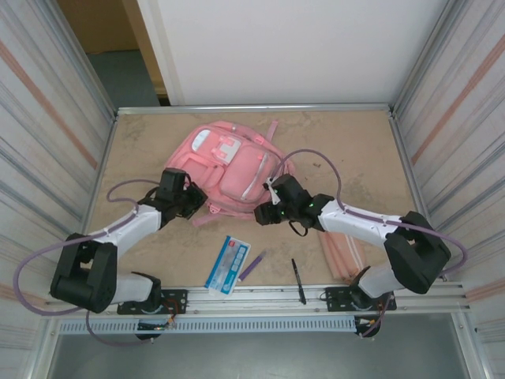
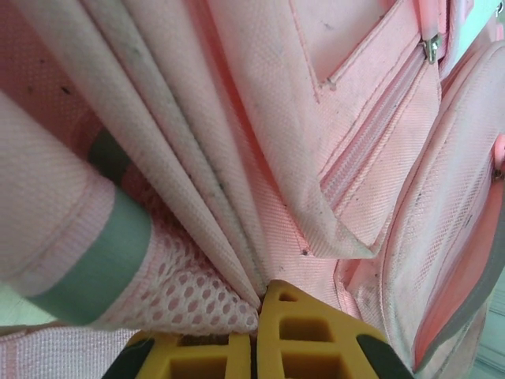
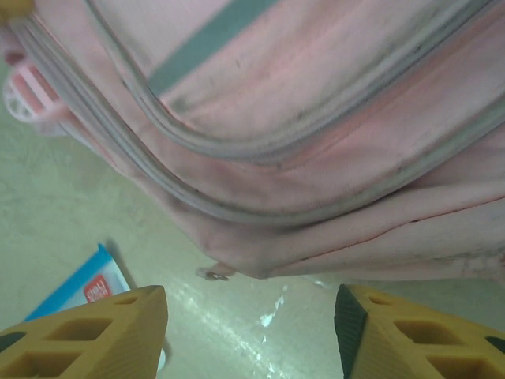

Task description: Pack the student bag

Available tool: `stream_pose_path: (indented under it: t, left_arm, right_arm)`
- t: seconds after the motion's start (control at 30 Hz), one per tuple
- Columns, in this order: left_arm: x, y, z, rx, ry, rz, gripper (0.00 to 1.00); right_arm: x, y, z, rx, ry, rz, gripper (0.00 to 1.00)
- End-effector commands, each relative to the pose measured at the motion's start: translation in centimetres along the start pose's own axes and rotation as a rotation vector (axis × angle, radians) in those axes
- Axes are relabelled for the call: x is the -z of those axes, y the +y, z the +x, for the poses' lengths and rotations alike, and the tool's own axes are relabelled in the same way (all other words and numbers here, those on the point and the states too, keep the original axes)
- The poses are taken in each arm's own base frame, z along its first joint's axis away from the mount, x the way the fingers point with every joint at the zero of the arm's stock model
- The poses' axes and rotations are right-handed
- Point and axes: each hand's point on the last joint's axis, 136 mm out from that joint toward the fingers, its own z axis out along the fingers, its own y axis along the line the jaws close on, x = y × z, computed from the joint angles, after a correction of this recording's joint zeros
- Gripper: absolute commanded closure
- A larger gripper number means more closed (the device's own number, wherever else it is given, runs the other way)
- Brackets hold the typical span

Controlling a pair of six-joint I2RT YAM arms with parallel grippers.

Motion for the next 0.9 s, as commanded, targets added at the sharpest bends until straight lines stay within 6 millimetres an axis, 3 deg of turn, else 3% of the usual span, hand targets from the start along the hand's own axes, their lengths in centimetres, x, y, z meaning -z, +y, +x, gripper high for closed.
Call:
stream_pose_path:
  t: [0.0,0.17,0.33,0.5,0.6,0.67,0.77,0.87]
  left_arm:
    - [0.8,0.4,0.4,0.057,-0.008,-0.015,1.0]
    - [1.0,0.4,1.5,0.149,0.031,0.012,1.0]
    - [1.6,-0.1,2.5,0.237,0.067,0.051,1.0]
    - [1.9,-1.2,2.5,0.23,0.046,0.076,1.0]
    - [1.5,-1.1,2.7,0.279,0.058,0.069,1.0]
    - [1.0,-1.0,2.7,0.298,0.057,0.074,1.0]
    - [0.7,-1.1,2.7,0.323,0.062,0.086,1.0]
    - [0.9,-1.5,2.6,0.327,0.061,0.097,1.0]
  right_arm:
    - [-1.8,-0.6,-0.4,-0.043,-0.003,0.035,0.46]
    - [-4.4,-1.1,-3.0,-0.064,-0.041,0.056,0.51]
    - [-5.7,-2.7,-7.9,-0.095,-0.132,0.041,0.53]
    - [-5.6,-3.8,-12.5,-0.159,-0.161,-0.055,0.53]
    - [-4.0,-3.4,-14.0,-0.172,-0.204,-0.109,0.49]
    - [-2.7,-3.1,-14.0,-0.144,-0.229,-0.111,0.46]
    - [-1.4,-2.8,-12.4,-0.115,-0.233,-0.108,0.44]
    - [-0.8,-1.5,-9.1,-0.08,-0.189,-0.108,0.43]
